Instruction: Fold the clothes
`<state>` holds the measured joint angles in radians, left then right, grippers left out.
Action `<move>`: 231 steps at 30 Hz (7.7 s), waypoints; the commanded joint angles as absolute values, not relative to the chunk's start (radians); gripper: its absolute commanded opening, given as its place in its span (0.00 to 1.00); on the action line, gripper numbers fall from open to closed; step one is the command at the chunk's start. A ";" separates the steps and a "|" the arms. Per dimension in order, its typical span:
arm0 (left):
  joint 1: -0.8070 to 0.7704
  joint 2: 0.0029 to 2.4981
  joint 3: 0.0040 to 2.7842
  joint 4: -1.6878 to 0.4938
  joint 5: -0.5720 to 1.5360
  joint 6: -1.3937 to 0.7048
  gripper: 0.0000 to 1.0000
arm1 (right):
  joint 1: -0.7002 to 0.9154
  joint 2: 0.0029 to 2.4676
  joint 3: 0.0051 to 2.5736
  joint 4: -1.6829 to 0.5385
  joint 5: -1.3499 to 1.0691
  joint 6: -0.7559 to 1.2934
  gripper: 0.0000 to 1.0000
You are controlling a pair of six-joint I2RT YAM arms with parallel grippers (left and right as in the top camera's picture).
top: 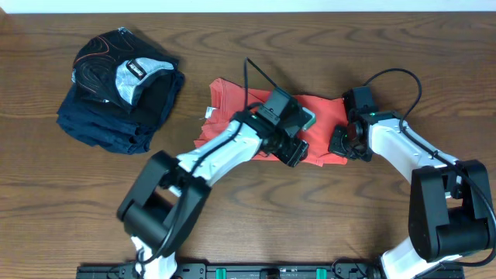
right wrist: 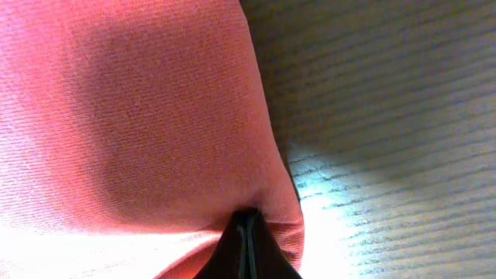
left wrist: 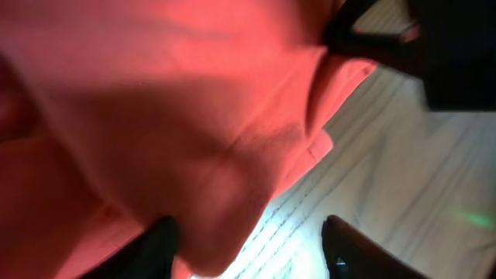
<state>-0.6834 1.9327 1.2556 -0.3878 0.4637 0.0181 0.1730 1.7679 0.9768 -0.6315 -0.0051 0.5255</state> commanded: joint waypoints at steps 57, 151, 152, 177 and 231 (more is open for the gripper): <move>-0.127 1.864 1.247 -0.614 0.437 -0.030 0.84 | 0.157 1.627 0.982 -0.557 -0.292 0.339 0.02; -0.701 2.046 1.575 -0.811 0.190 -0.562 0.61 | 0.076 1.377 0.991 -0.647 -0.153 0.358 0.02; -0.696 2.043 1.583 -0.820 0.195 -0.559 0.62 | 0.076 1.377 0.989 -0.647 -0.153 0.357 0.03; -0.475 1.796 1.523 -1.037 0.126 -0.280 0.35 | 0.341 1.644 0.826 -0.107 -0.466 0.208 0.41; -0.332 1.599 1.225 -0.860 0.280 -0.225 0.82 | 0.507 1.729 0.924 0.043 -0.109 0.186 0.28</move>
<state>-0.3317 1.5929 1.2087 -0.8524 0.2825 -0.2447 0.5007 1.7096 0.9089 0.0257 -0.1295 0.1745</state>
